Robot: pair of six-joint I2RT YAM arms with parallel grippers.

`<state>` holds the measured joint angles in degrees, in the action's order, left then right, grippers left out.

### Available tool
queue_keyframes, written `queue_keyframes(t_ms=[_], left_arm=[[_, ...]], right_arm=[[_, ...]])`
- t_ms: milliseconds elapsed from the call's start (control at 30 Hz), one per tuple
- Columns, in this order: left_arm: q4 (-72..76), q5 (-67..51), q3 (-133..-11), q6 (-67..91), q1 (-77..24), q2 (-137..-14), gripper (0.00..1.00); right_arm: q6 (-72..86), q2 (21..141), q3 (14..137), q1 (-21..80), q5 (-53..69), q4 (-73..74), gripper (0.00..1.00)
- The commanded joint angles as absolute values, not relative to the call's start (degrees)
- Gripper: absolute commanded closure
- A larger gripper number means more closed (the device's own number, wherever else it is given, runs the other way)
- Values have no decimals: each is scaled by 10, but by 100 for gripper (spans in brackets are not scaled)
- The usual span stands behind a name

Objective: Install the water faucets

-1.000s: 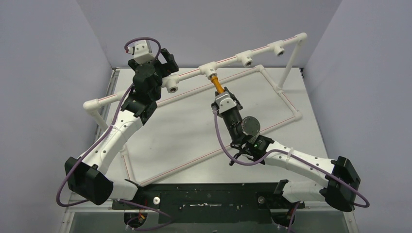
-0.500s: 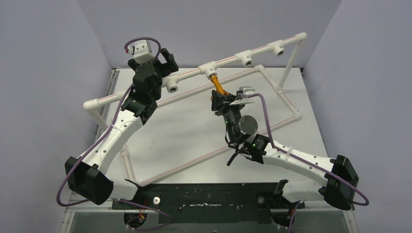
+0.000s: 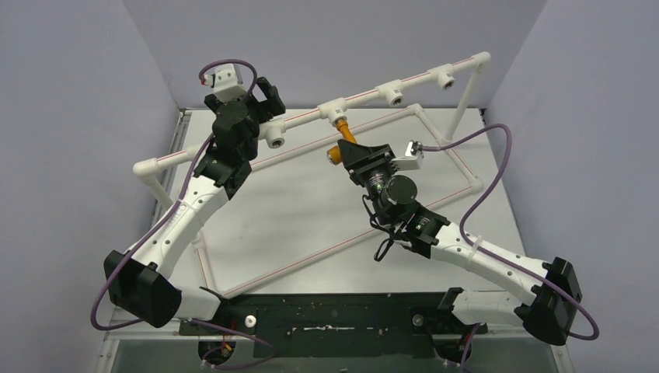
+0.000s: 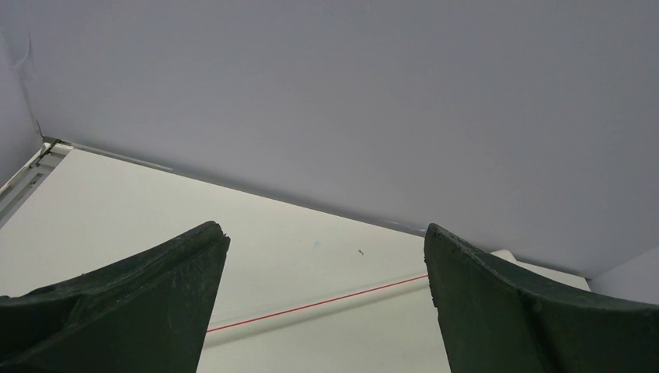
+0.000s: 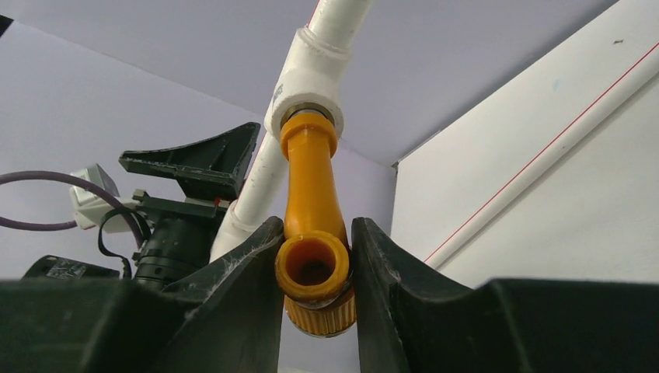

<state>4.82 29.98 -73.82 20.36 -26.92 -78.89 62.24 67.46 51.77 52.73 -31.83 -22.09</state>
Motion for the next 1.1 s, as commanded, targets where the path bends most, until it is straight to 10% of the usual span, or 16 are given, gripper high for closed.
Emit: queue_keyframes(t_ms=[0, 100, 300, 500, 1067], left_arm=[[-181, 224, -669, 192, -295, -823, 4], [-176, 221, -670, 192, -287, -816, 4], [-166, 226, -682, 180, -281, -801, 3], [-182, 230, -722, 171, -278, -803, 3], [-175, 210, -905, 108, -251, -794, 3]], right_arm=[[728, 672, 530, 497, -344, -231, 100], [689, 676, 554, 497, -332, -192, 100], [625, 660, 567, 494, -313, -155, 45], [589, 609, 550, 482, -296, -115, 17], [216, 493, 562, 459, -200, -33, 2]])
